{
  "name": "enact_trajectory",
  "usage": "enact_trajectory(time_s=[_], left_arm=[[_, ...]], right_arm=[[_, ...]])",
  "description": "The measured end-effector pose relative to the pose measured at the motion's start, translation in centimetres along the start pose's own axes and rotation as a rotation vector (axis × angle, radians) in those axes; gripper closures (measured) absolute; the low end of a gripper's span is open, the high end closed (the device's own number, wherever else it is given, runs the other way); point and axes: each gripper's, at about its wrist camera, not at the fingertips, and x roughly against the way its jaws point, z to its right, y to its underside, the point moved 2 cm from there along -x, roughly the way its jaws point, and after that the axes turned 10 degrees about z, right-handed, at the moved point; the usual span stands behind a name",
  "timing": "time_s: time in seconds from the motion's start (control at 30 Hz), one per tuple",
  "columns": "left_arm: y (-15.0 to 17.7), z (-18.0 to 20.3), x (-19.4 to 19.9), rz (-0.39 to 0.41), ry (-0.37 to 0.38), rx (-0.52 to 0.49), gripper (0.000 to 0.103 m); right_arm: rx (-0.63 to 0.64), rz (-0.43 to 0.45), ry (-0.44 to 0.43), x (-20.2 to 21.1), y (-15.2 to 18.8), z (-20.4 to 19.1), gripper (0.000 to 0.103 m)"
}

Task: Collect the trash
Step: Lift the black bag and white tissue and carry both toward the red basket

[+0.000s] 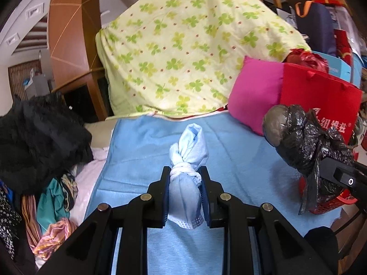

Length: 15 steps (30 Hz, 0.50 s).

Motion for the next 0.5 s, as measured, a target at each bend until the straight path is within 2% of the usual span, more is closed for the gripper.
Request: enact_trajectory(time_s=[0.5], left_arm=[[-1.5, 3.5, 2.9, 0.051, 0.023, -0.071, 0.077]], right_arm=[[0.009, 0.092, 0.016, 4.8, -1.5, 0.2, 0.068]])
